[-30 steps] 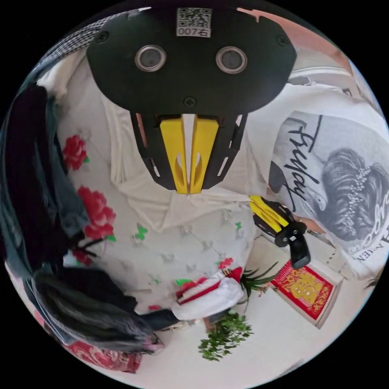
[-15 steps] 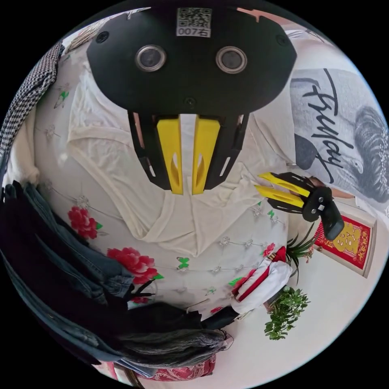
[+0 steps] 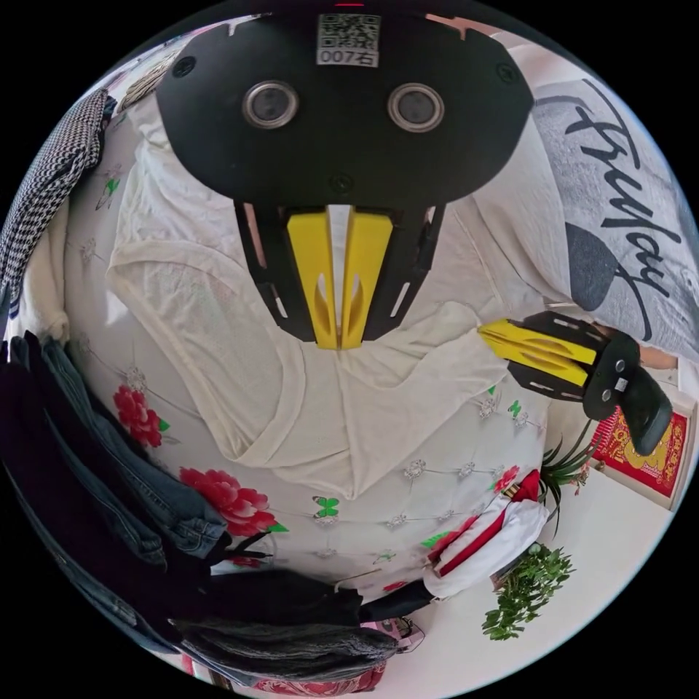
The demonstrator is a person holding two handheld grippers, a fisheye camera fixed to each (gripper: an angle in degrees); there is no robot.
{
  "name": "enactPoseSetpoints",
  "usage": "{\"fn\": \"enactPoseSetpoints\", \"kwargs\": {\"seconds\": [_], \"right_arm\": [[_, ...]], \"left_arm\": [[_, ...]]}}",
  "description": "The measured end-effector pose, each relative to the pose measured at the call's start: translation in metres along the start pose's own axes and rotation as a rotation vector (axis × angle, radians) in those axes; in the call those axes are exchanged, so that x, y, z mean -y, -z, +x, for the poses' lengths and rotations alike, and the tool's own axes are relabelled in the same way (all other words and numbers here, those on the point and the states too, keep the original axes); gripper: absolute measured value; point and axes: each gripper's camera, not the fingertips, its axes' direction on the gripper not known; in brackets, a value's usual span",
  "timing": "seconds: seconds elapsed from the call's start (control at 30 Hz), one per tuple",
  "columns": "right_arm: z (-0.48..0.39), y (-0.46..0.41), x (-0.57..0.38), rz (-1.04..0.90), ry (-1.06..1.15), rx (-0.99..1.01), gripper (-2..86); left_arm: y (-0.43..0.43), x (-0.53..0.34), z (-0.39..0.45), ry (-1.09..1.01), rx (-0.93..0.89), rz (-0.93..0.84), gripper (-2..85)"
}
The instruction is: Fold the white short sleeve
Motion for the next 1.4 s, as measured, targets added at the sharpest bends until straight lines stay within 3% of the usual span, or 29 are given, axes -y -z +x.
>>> {"fn": "enactPoseSetpoints", "kwargs": {"seconds": [0.37,0.9,1.0,1.13,1.4], "right_arm": [[0.023,0.028,-0.011,0.017,-0.071,0.126,-0.3],[0.030,0.067,-0.001,0.069,-0.160,0.113,-0.2],[0.043,0.097,-0.018,0.150,-0.279,0.097,-0.1],[0.057,0.138,-0.068,0.254,-0.419,0.110,0.0],[0.104,0.212,-0.286,0.490,-1.087,-0.010,2.1]], "left_arm": [[-0.041,-0.016,0.017,-0.091,-0.131,-0.155,-1.0],[-0.048,-0.016,0.007,-0.085,-0.146,-0.172,1.2],[-0.039,-0.014,0.007,-0.092,-0.152,-0.176,3.7],[0.000,-0.003,0.007,-0.078,-0.216,-0.056,4.5],[-0.021,0.069,-0.003,-0.183,-0.229,-0.032,4.6]]}}
